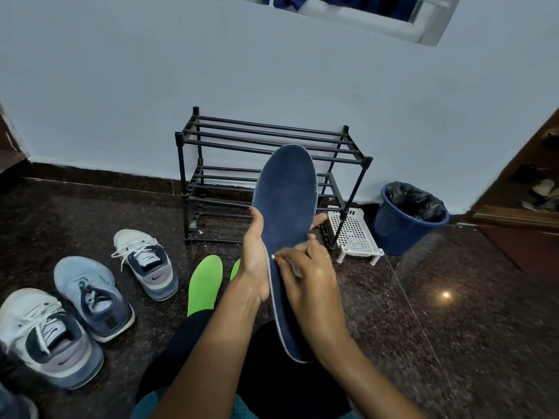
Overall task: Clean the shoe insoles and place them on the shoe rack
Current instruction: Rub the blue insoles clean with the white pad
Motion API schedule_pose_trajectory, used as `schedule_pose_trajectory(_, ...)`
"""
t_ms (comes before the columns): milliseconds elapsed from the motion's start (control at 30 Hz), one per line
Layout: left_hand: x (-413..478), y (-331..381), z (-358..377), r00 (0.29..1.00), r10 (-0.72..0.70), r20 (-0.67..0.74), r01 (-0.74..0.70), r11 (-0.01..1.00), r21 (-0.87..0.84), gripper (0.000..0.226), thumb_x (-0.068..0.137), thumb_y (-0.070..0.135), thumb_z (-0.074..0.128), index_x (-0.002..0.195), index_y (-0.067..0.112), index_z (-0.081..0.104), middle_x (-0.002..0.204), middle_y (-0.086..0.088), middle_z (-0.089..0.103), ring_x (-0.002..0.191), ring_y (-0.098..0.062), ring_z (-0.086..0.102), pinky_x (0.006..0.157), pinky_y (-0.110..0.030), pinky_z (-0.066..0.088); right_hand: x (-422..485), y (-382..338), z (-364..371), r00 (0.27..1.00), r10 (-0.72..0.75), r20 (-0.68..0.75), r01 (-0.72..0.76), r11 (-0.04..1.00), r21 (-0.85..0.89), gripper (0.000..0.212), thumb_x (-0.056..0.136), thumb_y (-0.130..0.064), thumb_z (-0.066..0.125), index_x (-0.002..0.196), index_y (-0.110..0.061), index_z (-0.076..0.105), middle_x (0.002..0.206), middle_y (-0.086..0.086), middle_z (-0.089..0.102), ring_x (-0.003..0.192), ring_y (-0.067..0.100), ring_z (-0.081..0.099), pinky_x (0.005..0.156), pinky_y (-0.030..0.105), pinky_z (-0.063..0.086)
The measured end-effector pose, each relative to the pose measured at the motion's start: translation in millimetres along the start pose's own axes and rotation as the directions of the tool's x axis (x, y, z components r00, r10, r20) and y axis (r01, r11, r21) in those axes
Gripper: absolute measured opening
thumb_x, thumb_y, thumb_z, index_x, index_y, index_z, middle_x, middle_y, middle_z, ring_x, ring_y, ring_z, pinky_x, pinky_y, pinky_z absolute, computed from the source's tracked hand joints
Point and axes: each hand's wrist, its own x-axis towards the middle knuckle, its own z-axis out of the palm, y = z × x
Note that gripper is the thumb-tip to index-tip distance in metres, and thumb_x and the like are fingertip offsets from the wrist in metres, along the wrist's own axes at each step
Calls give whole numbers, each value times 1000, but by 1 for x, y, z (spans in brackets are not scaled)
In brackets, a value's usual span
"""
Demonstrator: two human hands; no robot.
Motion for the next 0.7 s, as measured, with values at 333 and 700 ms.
schedule_pose_trajectory(333, -1, 3, 2, 998, 36, -45, -41, 993, -114, 85, 92, 69, 15, 97, 10, 76, 124, -17, 63, 74, -17, 56, 66, -26, 45, -13, -4, 3, 999, -33, -31, 34, 999, 22, 25, 87, -25, 47, 85, -11, 68, 80, -7, 47, 78, 8, 44, 70, 8, 33)
schedule_pose_trajectory(700, -5, 4, 5, 1000, -9, -14, 9, 999, -39, 93, 89, 71, 11, 102, 5, 74, 119, -12, 66, 97, -21, 68, 78, -26, 56, 11, 6, 3, 998, 28, -65, -29, 999, -15, 15, 85, -14, 54, 86, -7, 67, 80, -6, 45, 78, 12, 46, 69, 7, 32)
